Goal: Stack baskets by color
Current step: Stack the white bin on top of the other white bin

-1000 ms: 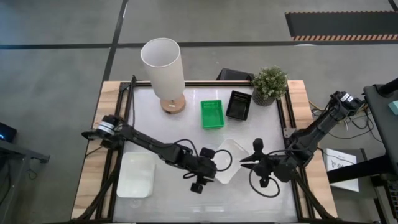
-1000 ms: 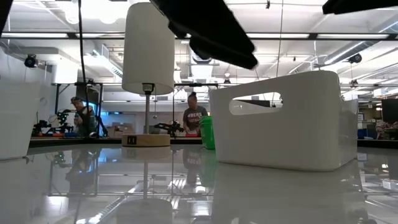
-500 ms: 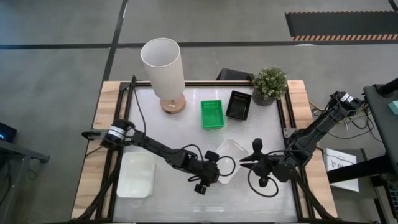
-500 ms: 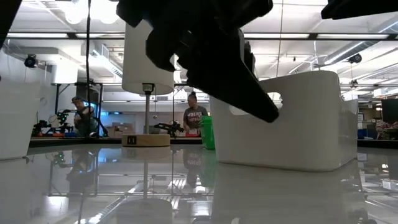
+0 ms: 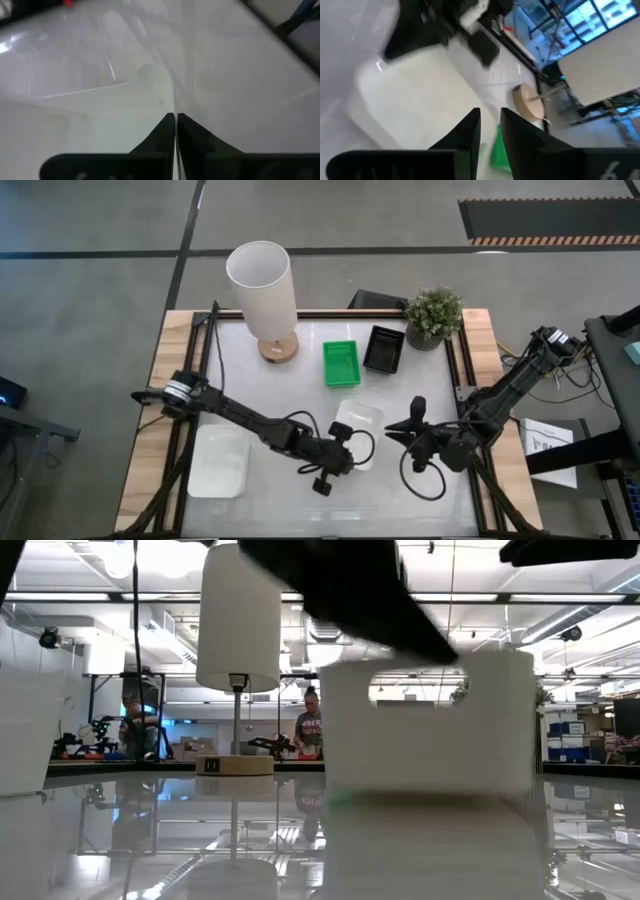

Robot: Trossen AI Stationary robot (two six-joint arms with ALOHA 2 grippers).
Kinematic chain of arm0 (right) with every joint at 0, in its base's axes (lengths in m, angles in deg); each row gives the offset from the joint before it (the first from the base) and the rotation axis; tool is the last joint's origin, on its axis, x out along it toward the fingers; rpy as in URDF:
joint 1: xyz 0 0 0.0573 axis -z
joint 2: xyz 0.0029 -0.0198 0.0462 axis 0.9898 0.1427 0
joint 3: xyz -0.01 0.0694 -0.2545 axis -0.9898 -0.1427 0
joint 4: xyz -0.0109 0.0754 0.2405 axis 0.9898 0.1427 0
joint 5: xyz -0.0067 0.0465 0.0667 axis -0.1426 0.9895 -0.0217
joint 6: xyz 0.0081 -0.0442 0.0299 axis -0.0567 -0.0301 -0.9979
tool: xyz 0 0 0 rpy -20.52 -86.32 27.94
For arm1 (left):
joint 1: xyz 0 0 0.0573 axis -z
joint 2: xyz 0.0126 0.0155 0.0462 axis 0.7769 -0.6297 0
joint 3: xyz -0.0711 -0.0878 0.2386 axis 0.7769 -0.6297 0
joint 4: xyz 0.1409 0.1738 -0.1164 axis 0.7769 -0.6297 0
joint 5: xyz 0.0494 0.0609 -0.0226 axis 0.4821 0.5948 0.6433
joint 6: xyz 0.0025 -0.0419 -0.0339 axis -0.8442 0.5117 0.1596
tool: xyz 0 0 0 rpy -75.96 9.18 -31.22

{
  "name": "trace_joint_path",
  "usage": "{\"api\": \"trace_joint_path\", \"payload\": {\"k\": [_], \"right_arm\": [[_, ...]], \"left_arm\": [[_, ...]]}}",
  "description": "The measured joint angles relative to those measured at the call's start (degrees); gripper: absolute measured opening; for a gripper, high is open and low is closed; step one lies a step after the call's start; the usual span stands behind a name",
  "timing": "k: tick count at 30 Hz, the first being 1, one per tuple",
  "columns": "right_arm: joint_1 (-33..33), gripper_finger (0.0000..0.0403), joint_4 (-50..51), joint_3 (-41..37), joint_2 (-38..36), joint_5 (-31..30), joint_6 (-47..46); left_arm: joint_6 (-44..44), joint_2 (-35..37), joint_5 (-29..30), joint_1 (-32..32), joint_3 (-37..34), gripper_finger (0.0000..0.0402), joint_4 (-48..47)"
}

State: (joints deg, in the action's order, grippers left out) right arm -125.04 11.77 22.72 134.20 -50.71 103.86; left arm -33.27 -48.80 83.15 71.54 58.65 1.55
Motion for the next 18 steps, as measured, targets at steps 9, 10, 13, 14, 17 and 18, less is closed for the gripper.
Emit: {"api": "trace_joint_path", "payload": {"k": [9,10,13,14,17,18], "right_arm": [[0.02,0.0068,0.27,-0.03,-0.58,-0.89,0.45],[0.02,0.0068,0.24,-0.05,-0.58,-0.87,0.41],[0.02,0.0068,0.28,-0.15,-0.58,-0.83,-0.26],[0.02,0.0068,0.18,-0.21,-0.58,-0.83,-0.41],[0.02,0.0068,0.25,-0.37,-0.58,-0.83,-0.55],[0.02,0.0068,0.18,-0.43,-0.58,-0.83,-0.87]], "left_arm": [[-0.05,8.94,10.45,5.97,0.36,0.0001,-2.3],[-0.1,9.76,12.26,6.57,0.29,0.0001,-3.65],[0.28,12.27,17.31,8.92,0.62,0.0,-7.87],[0.29,13.1,19.32,9.87,0.78,0.0,-9.27],[0.52,15.34,24.39,13.0,2.09,0.0,-13.87],[1.46,16.04,26.25,14.01,2.81,0.0,-16.69]]}}
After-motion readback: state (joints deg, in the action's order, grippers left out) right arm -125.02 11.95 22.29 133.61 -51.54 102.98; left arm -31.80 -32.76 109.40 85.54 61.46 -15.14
